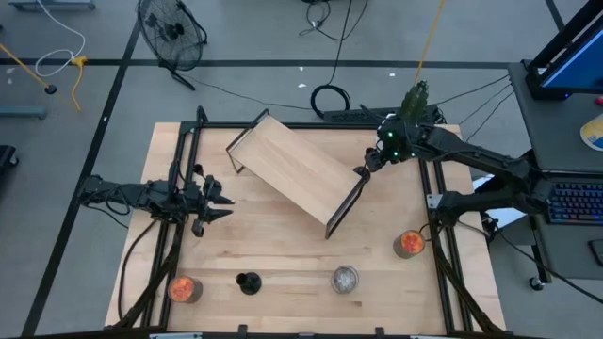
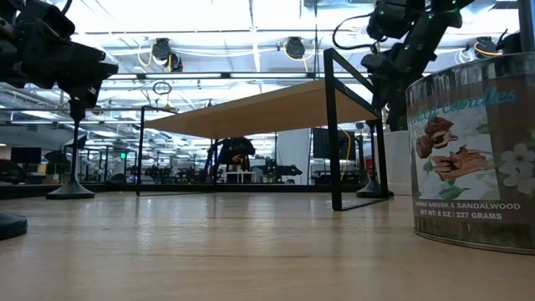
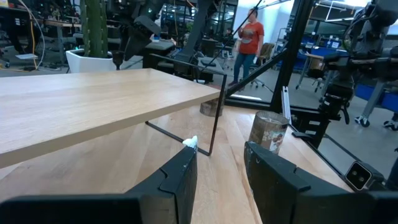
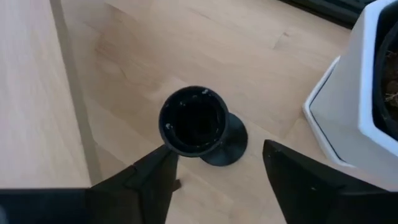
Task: Pick & Place candle stick holders
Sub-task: Put the top right black candle holder on the shelf
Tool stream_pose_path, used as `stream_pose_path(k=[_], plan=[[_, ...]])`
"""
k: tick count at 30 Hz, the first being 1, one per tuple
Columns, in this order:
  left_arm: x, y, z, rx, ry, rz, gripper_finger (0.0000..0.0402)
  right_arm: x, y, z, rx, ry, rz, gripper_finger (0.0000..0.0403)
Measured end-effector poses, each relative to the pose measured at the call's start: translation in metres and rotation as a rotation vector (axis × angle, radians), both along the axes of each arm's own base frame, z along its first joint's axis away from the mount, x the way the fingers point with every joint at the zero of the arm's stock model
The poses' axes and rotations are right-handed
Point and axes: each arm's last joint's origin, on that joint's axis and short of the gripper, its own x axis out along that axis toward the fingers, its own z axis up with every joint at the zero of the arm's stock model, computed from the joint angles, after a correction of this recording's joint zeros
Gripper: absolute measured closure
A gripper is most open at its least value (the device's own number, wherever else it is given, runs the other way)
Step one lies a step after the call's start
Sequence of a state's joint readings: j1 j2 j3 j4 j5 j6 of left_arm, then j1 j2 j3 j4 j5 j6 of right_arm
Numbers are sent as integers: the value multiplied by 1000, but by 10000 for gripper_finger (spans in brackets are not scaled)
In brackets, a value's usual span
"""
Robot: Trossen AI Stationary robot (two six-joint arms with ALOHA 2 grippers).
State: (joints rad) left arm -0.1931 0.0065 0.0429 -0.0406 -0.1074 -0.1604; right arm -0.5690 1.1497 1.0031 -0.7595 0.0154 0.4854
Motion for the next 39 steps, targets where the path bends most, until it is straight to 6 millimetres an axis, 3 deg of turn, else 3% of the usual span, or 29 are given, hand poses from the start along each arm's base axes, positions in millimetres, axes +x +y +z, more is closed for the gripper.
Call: stream_pose_path(k=[5,12,28,39], plan=[[0,0,0,0,0,0,263,0,2,8,-10,-90,29,198],[0,0,0,5,0,1,263,-5,5,21,-61,-164,28,189],[0,2,0,5,-3,68,263,-6,3,13,-54,-72,-12,228],[0,2,0,4,-2,68,263,-4,2,11,-36,-74,-27,232]])
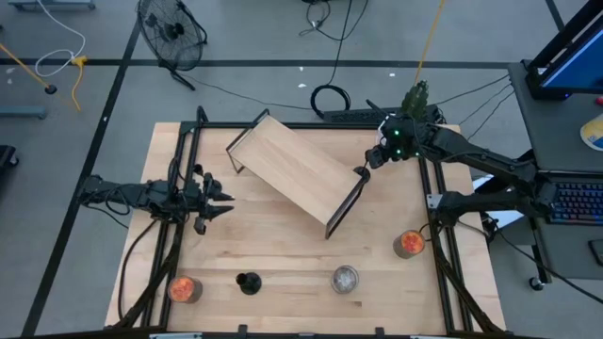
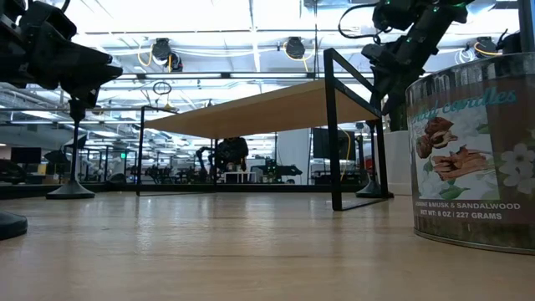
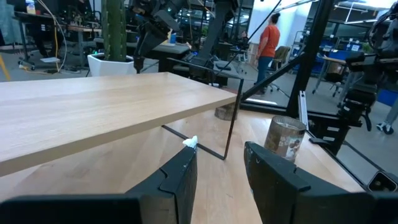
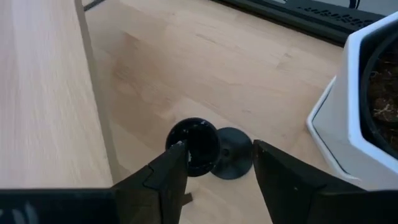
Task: Pick & Place candle stick holders
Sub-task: Put the top right black candle holder on the shelf
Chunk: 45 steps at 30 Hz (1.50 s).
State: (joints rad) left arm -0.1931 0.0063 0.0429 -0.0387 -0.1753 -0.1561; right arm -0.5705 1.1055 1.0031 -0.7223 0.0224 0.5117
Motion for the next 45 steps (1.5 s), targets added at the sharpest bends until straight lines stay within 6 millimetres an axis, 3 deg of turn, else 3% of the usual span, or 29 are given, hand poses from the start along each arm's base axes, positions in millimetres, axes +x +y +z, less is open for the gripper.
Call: stream_pose_path(k=[6,14,30,45], plan=[[0,0,0,-1,0,0,263,10,-6,-11,42,30,18,232],[0,0,0,-1,0,0,263,14,-8,-12,29,9,14,239],[0,0,0,-3,1,0,263,12,-7,-13,59,24,-4,389],[0,0,1,-5,-6,12,263,7,-5,-9,43,16,-43,395]])
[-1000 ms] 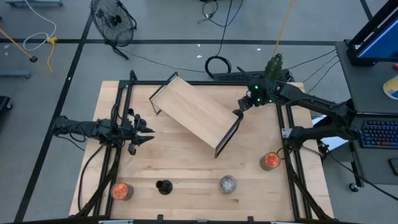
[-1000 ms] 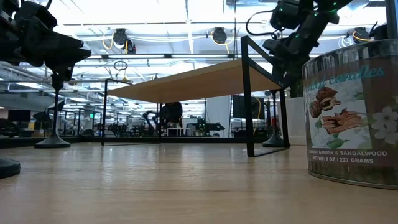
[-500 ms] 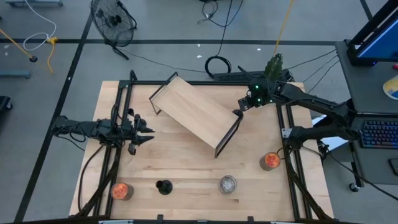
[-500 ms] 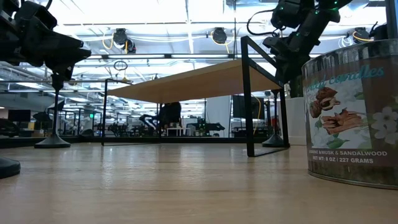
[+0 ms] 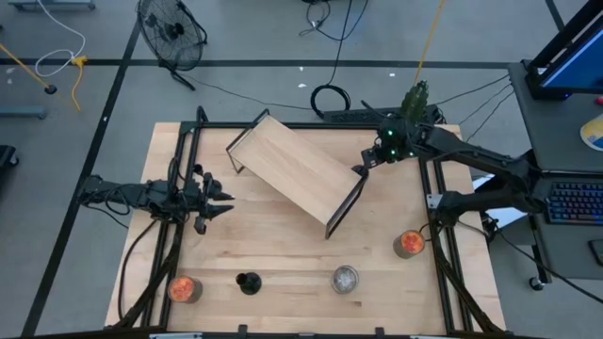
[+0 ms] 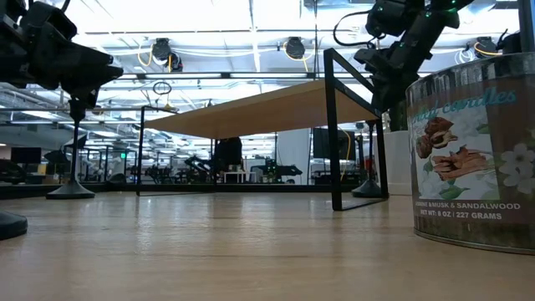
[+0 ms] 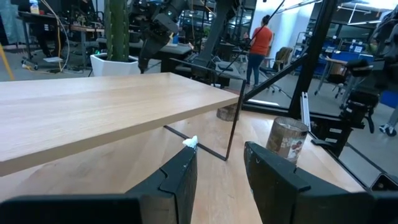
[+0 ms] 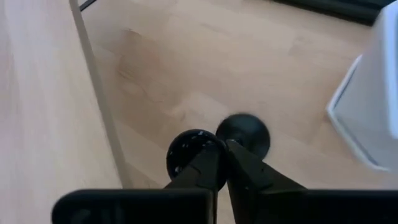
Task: Pick & Place candle stick holders
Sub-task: Put the top right black candle holder on the shelf
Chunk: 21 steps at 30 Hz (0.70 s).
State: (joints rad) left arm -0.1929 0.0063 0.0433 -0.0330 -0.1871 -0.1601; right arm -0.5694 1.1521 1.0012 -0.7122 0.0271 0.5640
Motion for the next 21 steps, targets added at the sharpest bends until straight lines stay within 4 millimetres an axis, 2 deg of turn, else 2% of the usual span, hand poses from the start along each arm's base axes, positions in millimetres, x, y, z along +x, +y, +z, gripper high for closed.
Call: stream_pose_path(k=[5,13,21], plan=[[0,0,5,-12,-55,15,263,-4,2,9,-42,-52,-29,401],[-1,6,11,-36,-114,195,263,-12,8,25,-59,-154,-50,401],[-1,6,11,-38,-114,214,263,-13,8,60,-150,-236,-42,401]])
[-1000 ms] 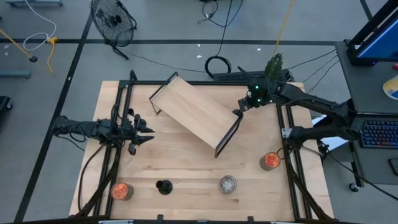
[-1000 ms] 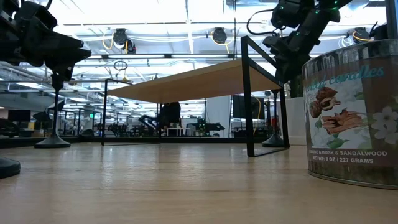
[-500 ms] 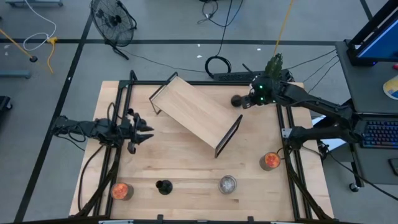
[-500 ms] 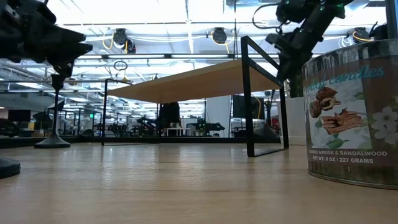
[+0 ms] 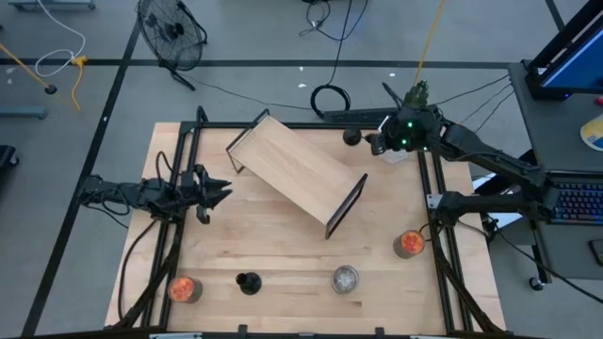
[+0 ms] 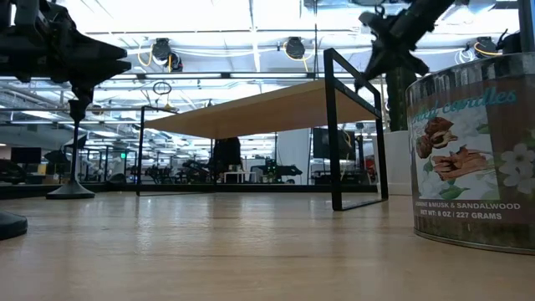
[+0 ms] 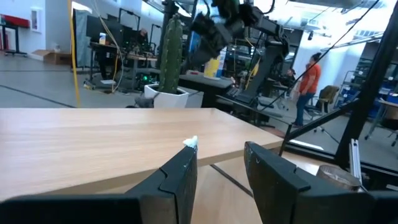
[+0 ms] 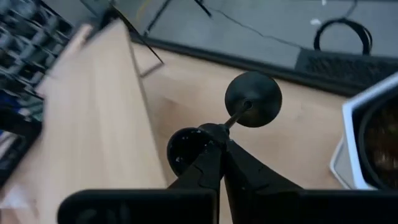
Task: Pick & Place candle stick holders
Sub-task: Put the top right black candle holder on the shelf
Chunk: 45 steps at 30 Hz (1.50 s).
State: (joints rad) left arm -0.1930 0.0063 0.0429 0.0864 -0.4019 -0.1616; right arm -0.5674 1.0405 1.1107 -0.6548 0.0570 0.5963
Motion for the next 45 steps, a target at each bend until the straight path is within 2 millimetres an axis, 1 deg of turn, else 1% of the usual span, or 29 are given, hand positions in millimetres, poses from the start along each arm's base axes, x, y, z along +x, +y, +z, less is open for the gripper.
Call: stream_pose_path(k=[3,6,10,14,19,28,34,38,42,45], plan=[[0,0,1,-15,-11,-2,263,0,0,11,-24,-25,5,401],[-1,0,5,-61,-60,-6,263,-1,1,22,-47,-49,11,401],[-2,0,12,-39,-130,-1,263,-2,2,31,-53,-75,20,401],[-5,1,20,-44,-211,1,263,-2,4,41,-27,-131,72,402],[-6,1,24,-52,-255,1,263,-1,7,49,38,-202,152,402],[-7,2,27,-80,-292,22,263,2,11,54,125,-293,246,402],[-11,4,33,-127,-373,61,263,9,13,61,144,-394,335,402],[-12,6,39,-188,-445,93,263,14,16,60,192,-409,381,402],[-6,5,44,-199,-423,96,263,23,17,57,238,-409,410,402],[3,3,55,-187,-372,106,263,29,17,55,262,-415,430,402]])
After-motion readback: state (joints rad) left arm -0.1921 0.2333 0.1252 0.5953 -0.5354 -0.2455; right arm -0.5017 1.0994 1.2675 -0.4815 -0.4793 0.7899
